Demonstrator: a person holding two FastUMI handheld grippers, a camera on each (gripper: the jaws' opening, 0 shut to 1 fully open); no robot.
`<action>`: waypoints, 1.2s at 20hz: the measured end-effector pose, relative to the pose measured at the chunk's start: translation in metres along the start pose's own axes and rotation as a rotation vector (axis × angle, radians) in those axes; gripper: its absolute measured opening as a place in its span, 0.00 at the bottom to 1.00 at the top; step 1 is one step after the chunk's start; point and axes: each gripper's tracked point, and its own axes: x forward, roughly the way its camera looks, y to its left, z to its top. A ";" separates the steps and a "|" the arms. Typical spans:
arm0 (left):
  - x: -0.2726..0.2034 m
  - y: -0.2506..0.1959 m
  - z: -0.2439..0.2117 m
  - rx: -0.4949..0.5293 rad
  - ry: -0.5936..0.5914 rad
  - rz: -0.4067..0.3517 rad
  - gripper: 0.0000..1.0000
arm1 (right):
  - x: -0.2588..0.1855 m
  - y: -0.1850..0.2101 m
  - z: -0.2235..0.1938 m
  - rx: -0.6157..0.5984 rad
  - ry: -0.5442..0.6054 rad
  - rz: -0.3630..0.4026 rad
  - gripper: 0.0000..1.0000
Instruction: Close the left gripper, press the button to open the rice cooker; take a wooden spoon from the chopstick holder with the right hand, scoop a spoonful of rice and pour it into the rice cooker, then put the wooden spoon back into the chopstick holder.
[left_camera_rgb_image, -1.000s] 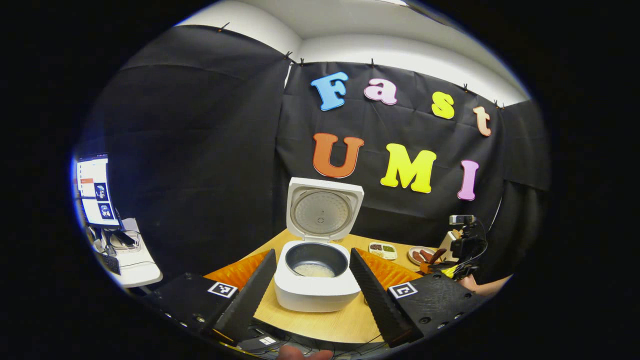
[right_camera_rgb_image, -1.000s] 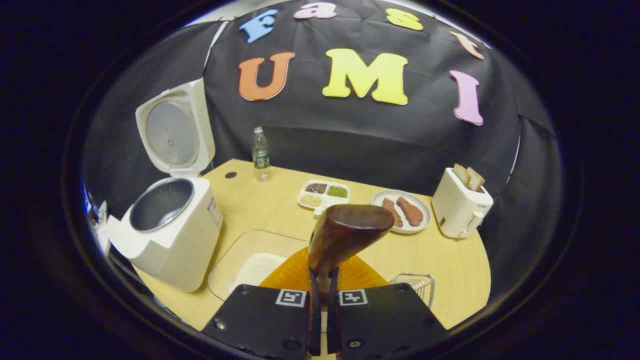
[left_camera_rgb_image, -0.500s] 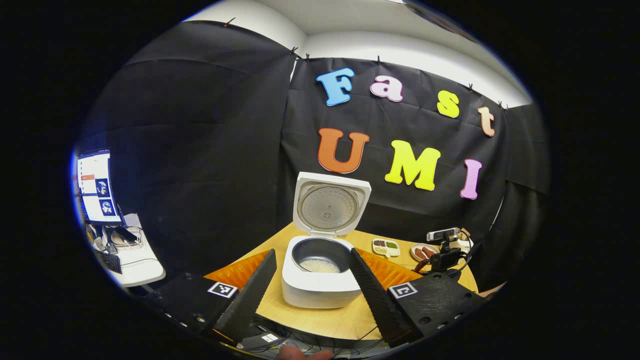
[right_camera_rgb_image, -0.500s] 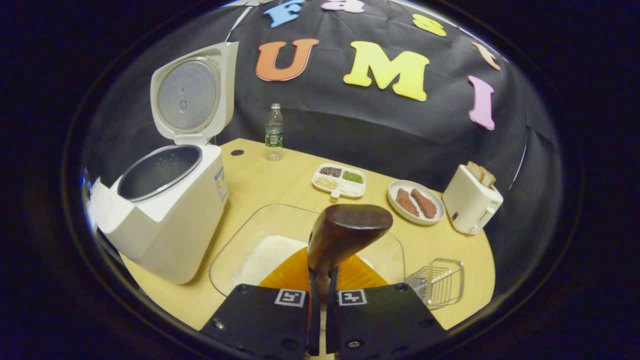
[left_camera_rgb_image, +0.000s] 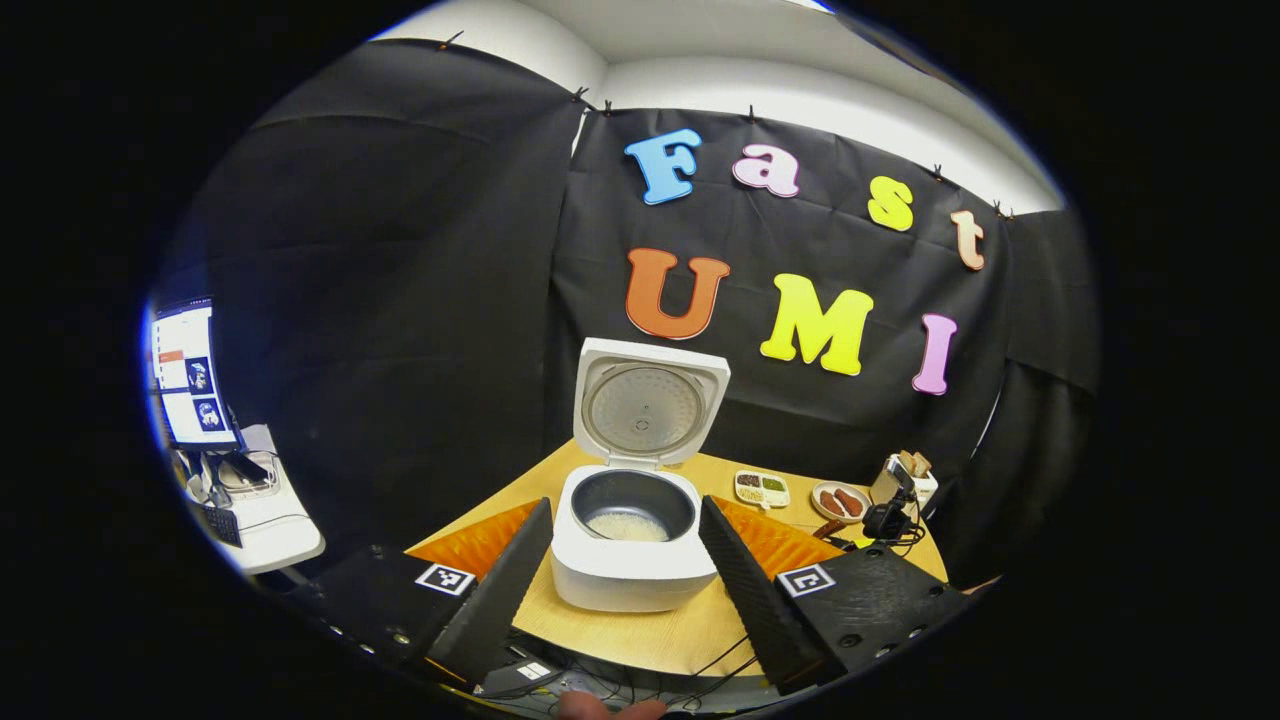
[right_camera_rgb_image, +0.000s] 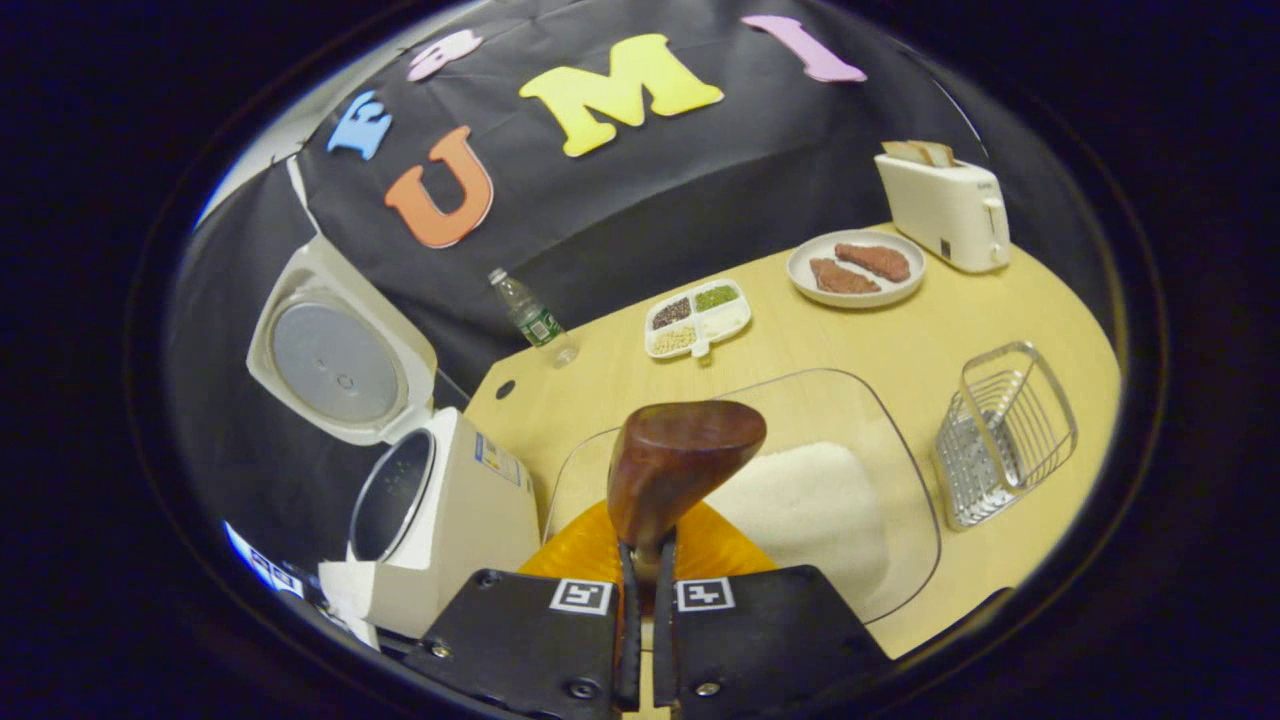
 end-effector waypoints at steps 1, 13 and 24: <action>-0.001 -0.003 0.000 0.005 0.003 -0.005 0.94 | 0.001 -0.002 0.001 0.055 0.006 0.020 0.11; -0.003 -0.041 0.000 0.024 0.003 -0.007 0.94 | -0.026 -0.044 0.029 0.357 -0.004 0.166 0.10; 0.003 -0.068 -0.004 0.100 -0.033 -0.021 0.94 | -0.075 -0.041 0.097 0.470 -0.075 0.250 0.10</action>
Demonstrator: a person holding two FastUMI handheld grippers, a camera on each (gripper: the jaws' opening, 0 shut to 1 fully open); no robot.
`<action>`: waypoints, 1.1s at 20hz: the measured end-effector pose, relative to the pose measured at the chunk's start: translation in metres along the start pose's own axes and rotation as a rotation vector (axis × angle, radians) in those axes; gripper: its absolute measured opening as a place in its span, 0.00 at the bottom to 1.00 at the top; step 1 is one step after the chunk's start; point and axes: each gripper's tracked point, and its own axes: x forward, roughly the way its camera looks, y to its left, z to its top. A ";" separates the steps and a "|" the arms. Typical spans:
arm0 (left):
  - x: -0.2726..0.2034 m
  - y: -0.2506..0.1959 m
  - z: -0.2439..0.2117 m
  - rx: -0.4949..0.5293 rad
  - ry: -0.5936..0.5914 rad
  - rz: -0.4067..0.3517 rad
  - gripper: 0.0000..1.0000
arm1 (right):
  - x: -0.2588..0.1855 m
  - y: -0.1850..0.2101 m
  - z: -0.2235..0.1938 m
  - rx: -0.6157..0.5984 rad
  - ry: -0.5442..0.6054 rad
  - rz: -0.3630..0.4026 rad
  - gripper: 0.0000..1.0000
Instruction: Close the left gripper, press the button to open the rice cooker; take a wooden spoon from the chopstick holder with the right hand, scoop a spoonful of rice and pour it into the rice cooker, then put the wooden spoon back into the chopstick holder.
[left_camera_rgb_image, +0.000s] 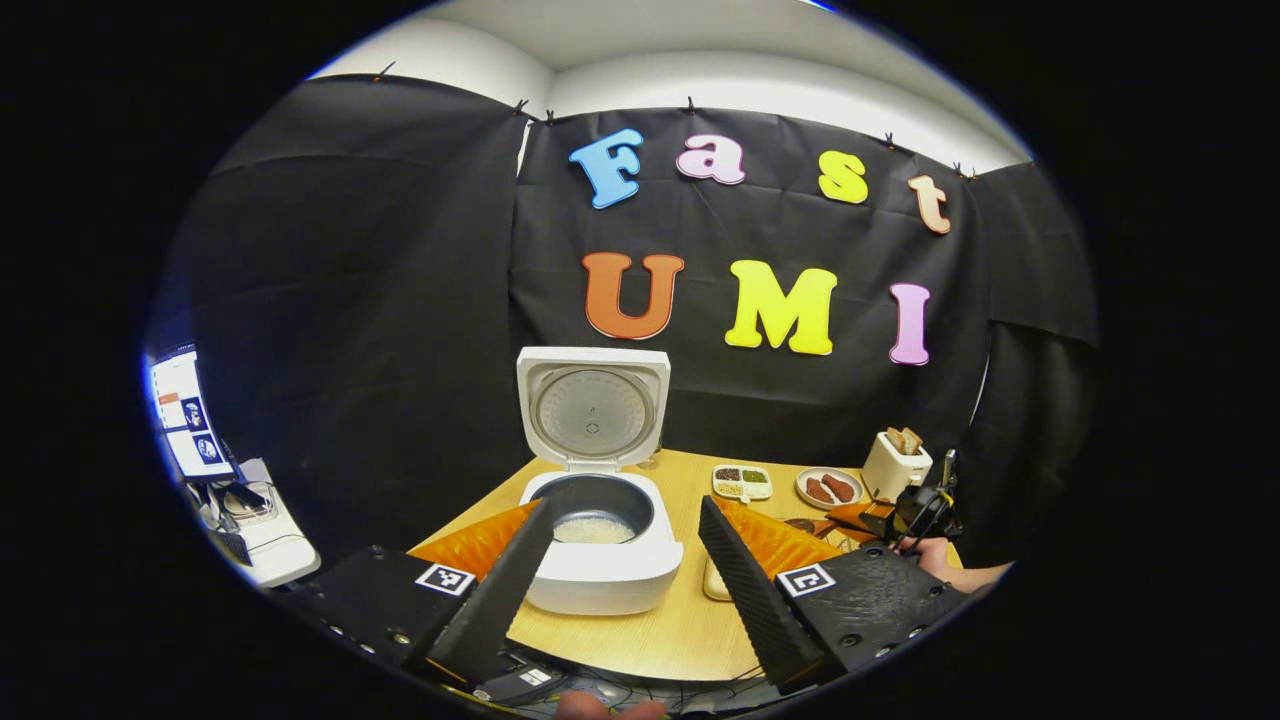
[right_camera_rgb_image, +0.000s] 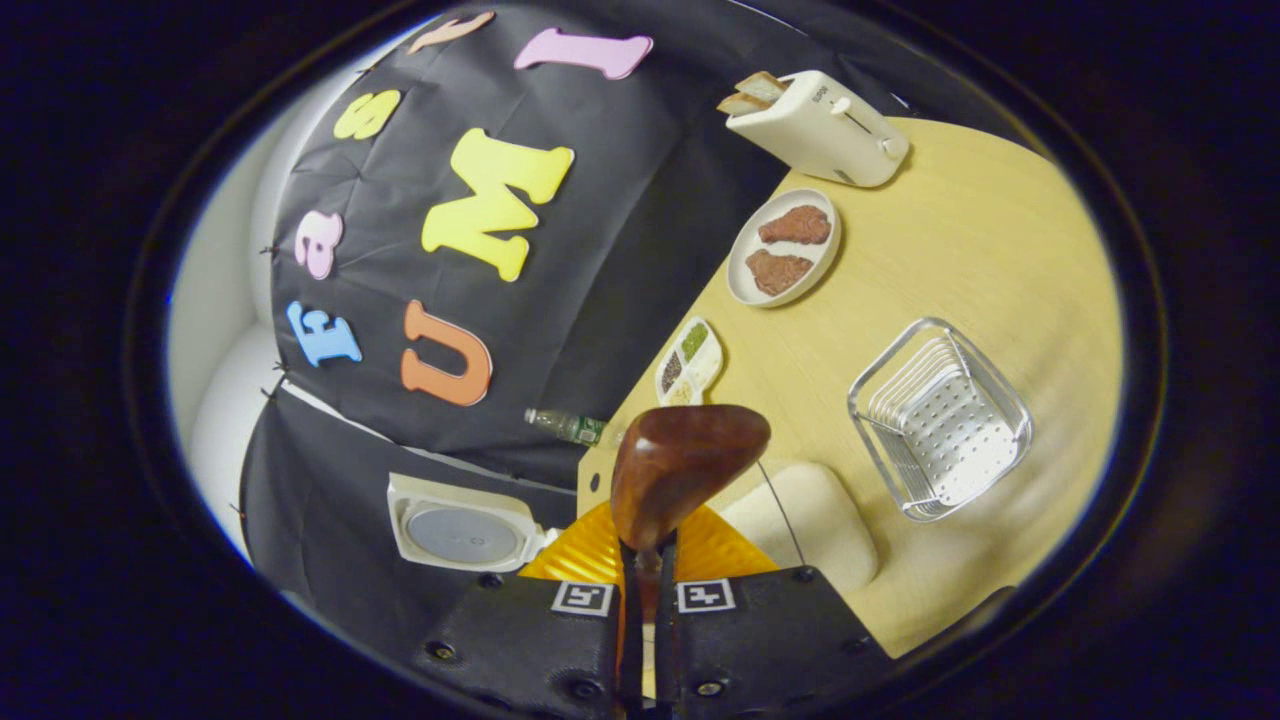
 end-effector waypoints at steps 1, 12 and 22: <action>0.000 0.003 0.001 -0.007 -0.007 0.004 0.94 | -0.002 0.010 0.003 0.000 -0.003 0.010 0.07; -0.022 0.059 0.011 -0.018 -0.080 0.117 0.94 | 0.043 0.159 -0.071 -0.064 0.127 0.203 0.10; -0.042 0.115 0.006 -0.071 -0.087 0.199 0.94 | 0.134 0.206 -0.156 -0.332 0.184 0.141 0.10</action>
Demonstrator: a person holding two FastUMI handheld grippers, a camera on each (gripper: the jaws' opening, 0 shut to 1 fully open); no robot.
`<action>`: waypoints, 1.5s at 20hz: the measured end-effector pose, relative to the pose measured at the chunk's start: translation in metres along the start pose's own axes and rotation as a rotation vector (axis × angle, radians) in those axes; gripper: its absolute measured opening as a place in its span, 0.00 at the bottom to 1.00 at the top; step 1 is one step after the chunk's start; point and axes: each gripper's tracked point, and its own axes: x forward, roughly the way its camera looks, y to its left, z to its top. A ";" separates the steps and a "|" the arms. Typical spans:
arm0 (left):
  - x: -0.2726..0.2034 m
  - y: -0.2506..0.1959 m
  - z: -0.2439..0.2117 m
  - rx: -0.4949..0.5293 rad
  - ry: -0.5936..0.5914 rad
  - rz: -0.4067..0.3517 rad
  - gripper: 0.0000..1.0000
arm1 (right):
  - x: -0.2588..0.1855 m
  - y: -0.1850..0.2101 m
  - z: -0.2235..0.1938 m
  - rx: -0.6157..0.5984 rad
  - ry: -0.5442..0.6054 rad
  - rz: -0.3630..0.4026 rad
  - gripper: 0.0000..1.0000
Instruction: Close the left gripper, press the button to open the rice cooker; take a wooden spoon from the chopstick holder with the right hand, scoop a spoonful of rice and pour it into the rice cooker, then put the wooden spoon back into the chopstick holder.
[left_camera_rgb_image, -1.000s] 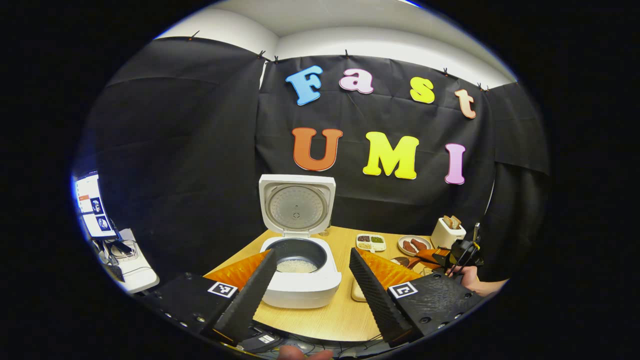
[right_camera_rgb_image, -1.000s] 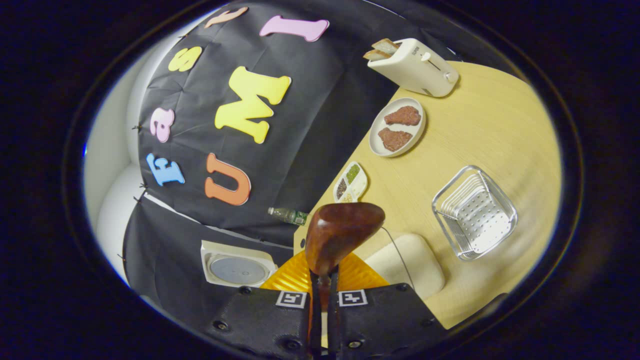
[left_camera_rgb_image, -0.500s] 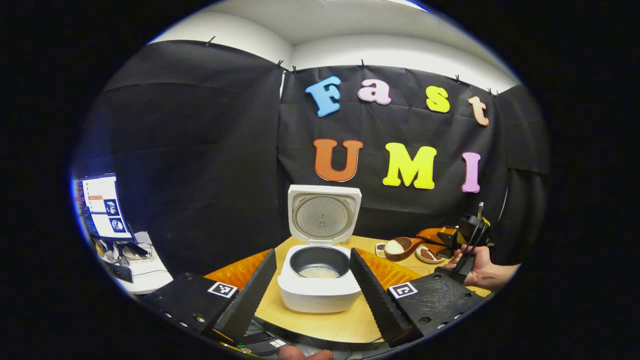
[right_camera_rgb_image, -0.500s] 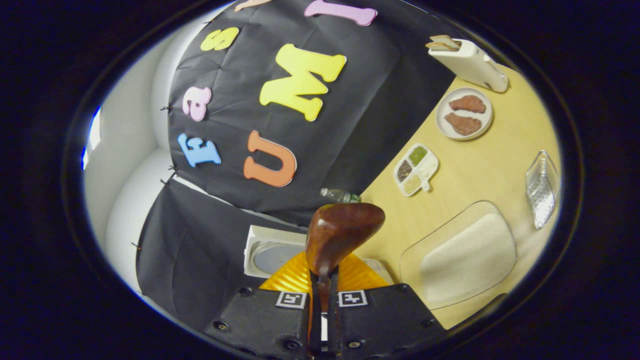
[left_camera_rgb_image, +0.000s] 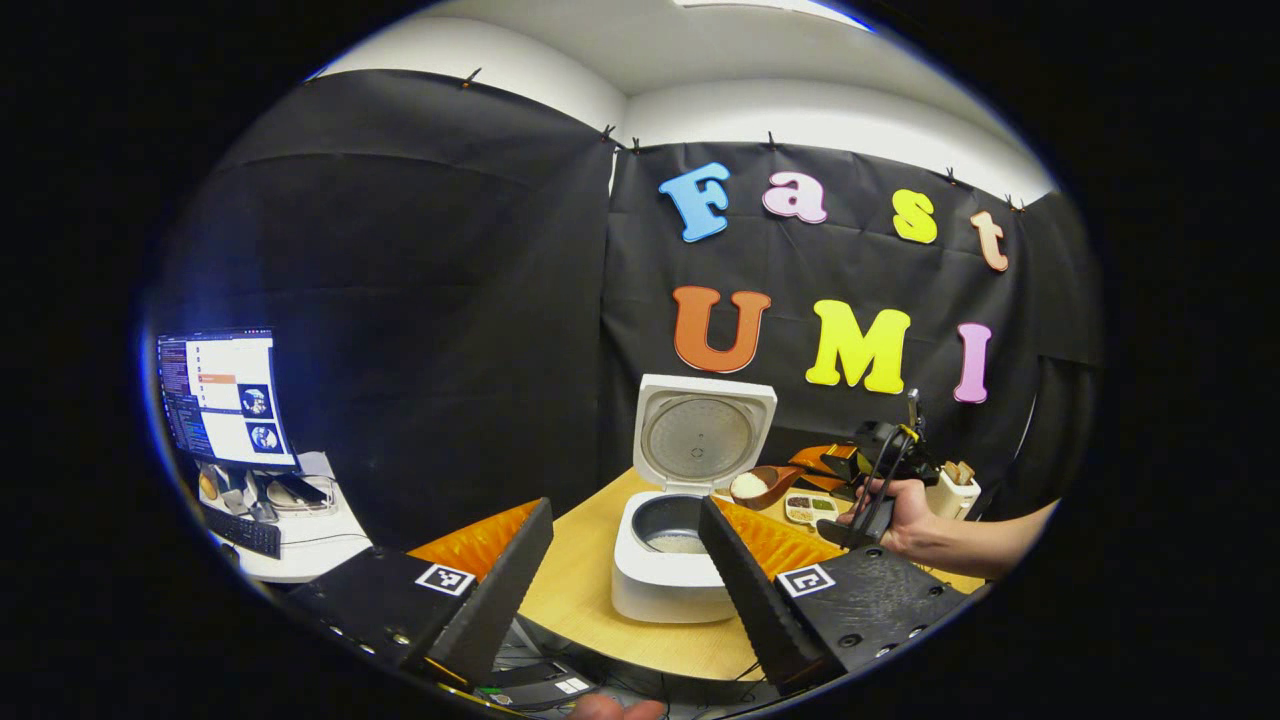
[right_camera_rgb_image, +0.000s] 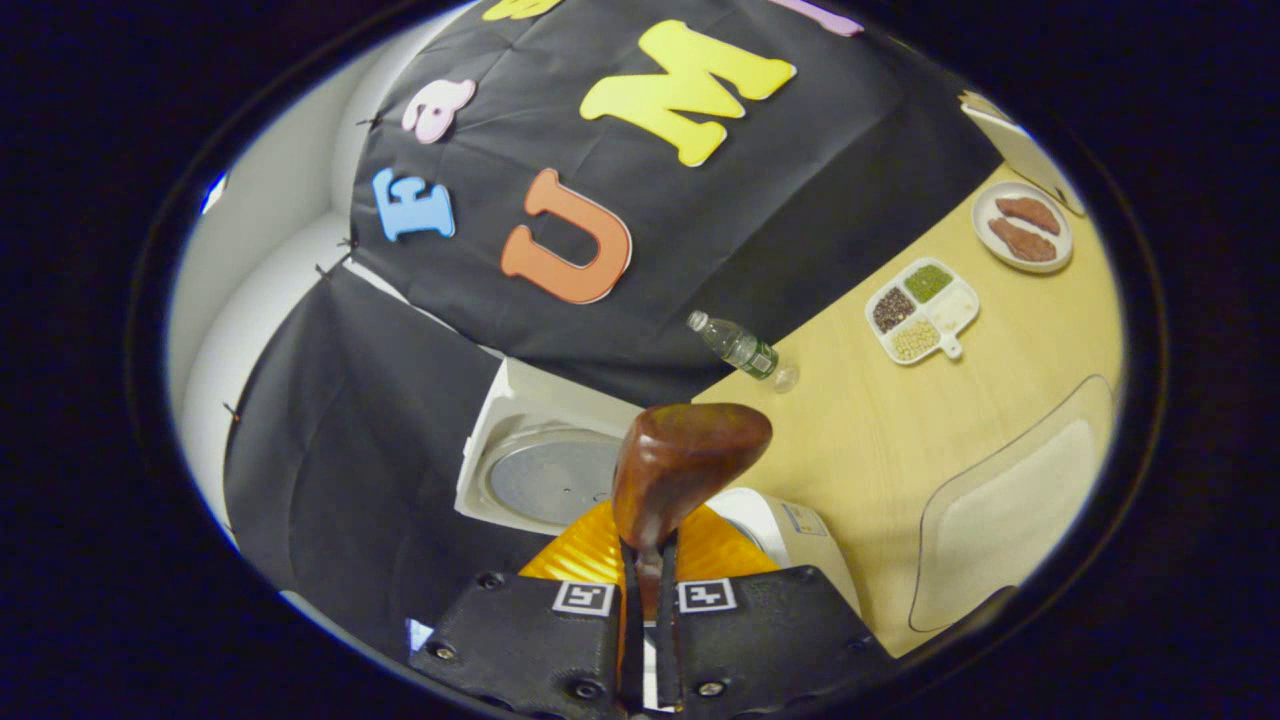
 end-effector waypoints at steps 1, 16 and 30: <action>0.000 0.004 -0.001 -0.005 0.001 0.001 0.94 | 0.008 0.000 -0.003 -0.035 -0.001 -0.018 0.10; 0.005 0.034 -0.010 -0.028 0.026 0.031 0.94 | 0.068 0.010 -0.014 -0.438 0.001 -0.181 0.10; 0.003 0.030 -0.009 -0.051 0.010 0.014 0.94 | 0.051 0.062 -0.039 -1.119 -0.020 -0.121 0.10</action>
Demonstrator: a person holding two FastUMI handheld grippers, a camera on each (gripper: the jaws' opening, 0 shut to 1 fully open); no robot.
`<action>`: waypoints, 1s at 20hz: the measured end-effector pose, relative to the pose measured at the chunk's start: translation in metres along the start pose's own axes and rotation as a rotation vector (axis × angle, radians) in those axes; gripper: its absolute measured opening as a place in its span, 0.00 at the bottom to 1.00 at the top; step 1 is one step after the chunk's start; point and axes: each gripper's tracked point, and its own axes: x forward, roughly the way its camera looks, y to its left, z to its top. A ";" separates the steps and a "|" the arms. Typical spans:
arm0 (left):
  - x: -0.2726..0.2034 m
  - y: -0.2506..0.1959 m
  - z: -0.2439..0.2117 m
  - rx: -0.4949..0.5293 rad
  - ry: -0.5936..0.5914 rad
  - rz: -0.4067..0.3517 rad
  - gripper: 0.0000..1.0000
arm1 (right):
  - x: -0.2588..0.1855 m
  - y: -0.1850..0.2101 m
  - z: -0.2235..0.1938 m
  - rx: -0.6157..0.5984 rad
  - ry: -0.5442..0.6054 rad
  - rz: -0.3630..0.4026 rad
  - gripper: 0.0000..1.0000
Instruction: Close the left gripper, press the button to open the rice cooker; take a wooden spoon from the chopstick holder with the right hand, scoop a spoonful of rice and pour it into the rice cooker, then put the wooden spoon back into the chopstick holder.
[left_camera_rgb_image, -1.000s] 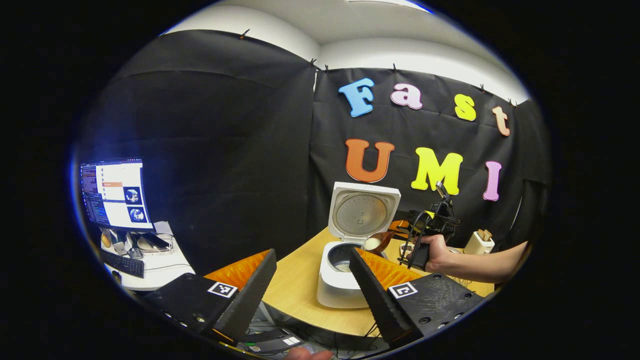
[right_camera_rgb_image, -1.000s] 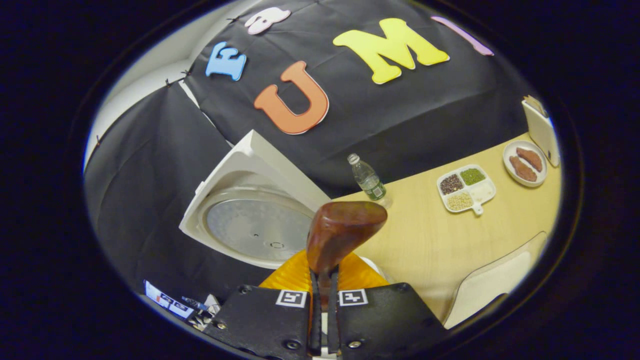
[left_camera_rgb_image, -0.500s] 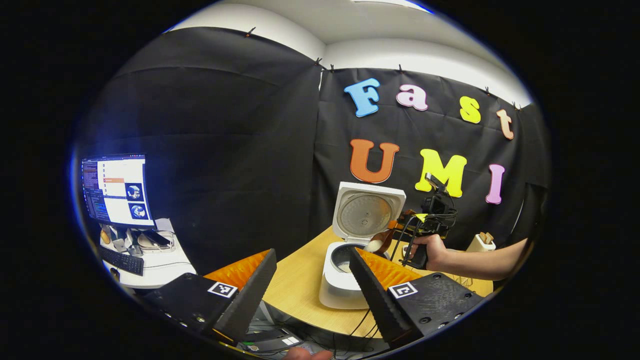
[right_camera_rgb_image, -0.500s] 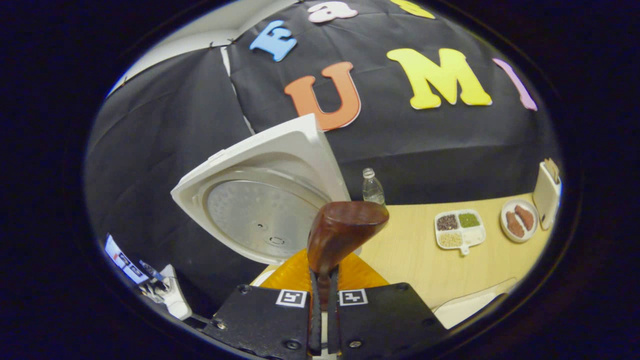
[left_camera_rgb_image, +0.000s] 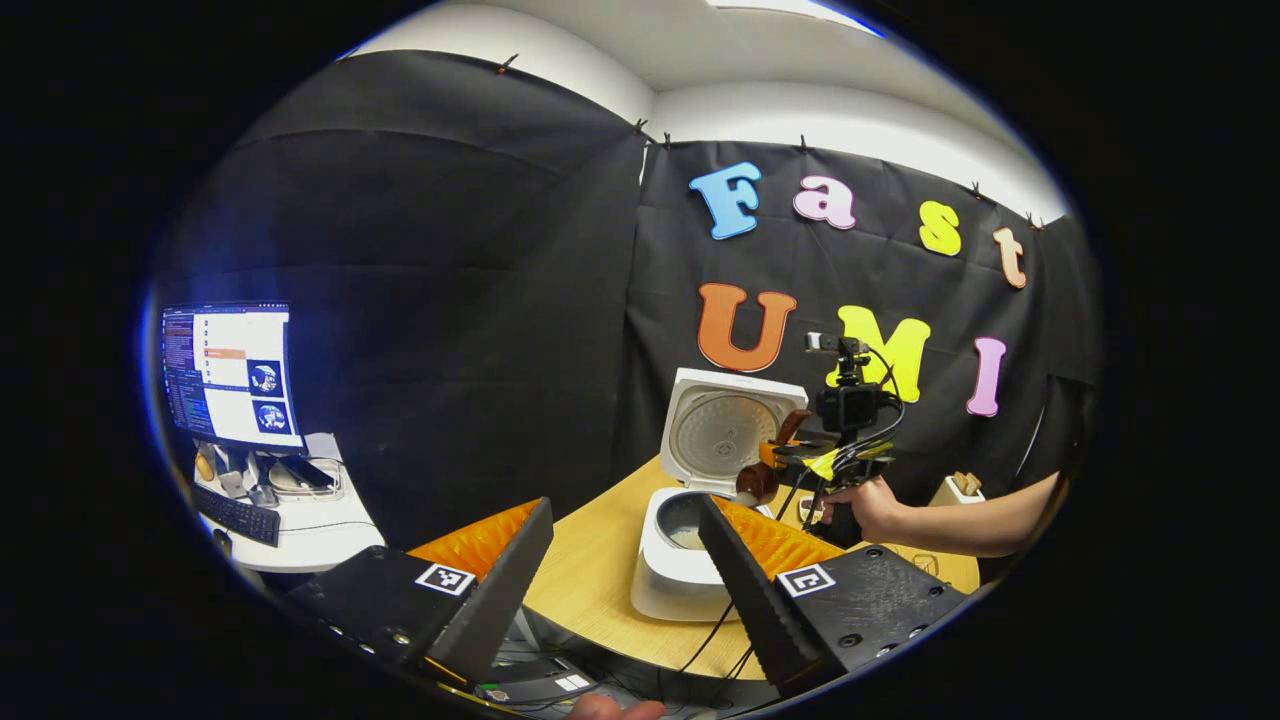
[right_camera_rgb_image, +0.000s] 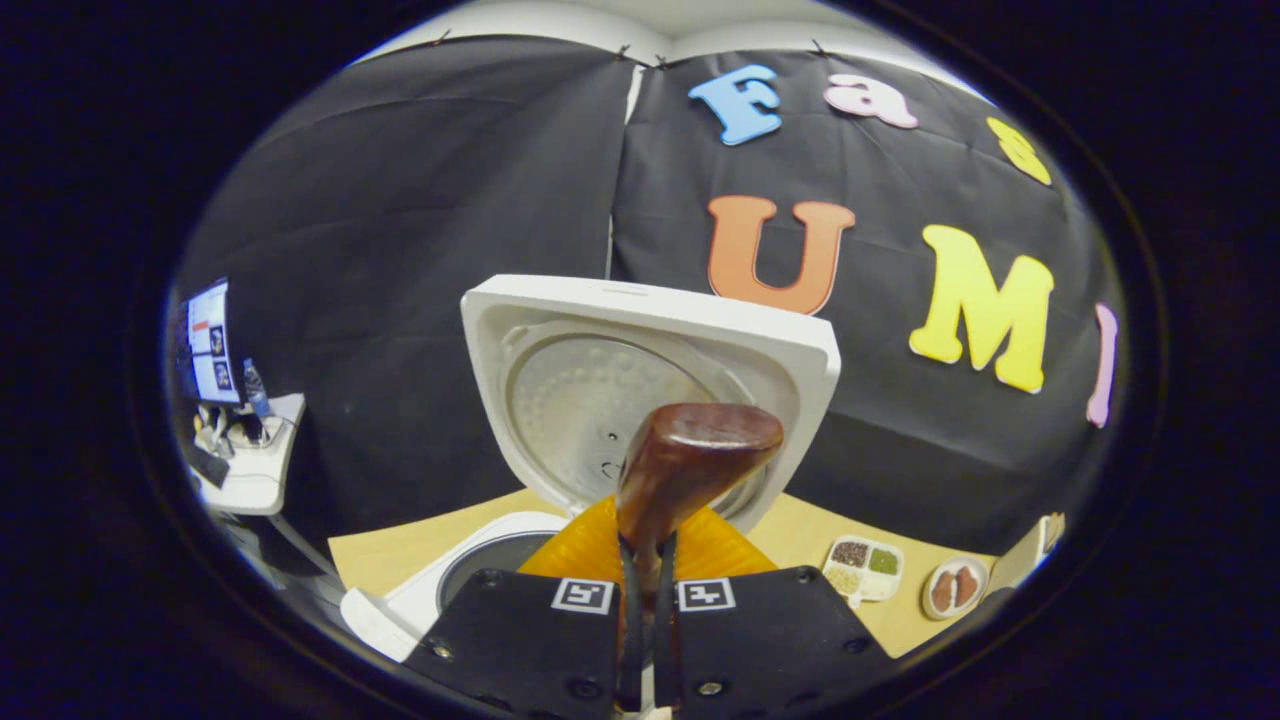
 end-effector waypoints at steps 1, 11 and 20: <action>0.000 0.000 -0.001 0.000 -0.001 -0.005 0.94 | -0.003 0.002 0.003 -0.032 -0.010 0.000 0.10; -0.004 -0.012 -0.002 0.007 -0.001 -0.035 0.94 | -0.025 0.001 0.023 -0.046 -0.076 0.015 0.10; 0.006 -0.057 -0.006 0.026 0.008 -0.110 0.94 | -0.090 -0.049 0.029 0.451 -0.067 0.038 0.10</action>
